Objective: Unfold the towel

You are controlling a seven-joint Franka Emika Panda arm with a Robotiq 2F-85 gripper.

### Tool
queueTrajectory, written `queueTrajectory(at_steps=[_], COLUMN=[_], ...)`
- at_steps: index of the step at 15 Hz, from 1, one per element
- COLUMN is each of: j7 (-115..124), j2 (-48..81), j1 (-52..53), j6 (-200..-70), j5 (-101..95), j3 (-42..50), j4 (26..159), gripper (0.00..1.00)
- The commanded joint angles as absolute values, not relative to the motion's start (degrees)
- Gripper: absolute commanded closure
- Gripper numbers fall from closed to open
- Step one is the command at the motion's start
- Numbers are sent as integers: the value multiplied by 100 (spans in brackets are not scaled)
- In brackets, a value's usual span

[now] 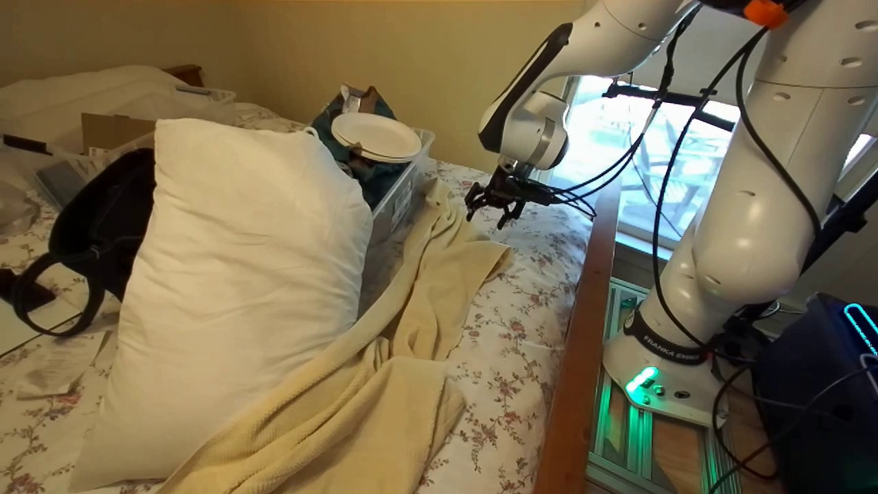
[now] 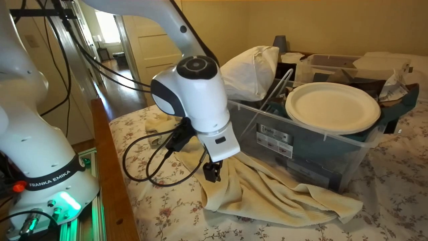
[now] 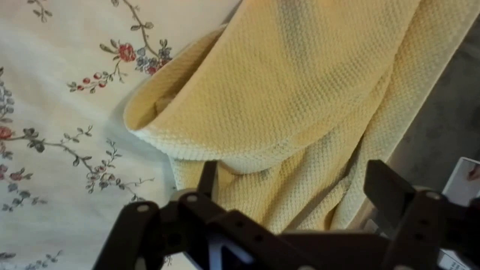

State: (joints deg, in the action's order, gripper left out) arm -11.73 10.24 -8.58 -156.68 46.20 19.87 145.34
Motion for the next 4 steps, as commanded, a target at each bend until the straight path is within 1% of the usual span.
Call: queueTrajectory(at_steps=[1, 4], j7=[-1057, -933], j2=[906, 589], j1=[-827, -762], j6=[-16049, -16489], j5=[4373, 4146], j3=[1886, 1728], j4=[14674, 14975], gripper=[0, 0])
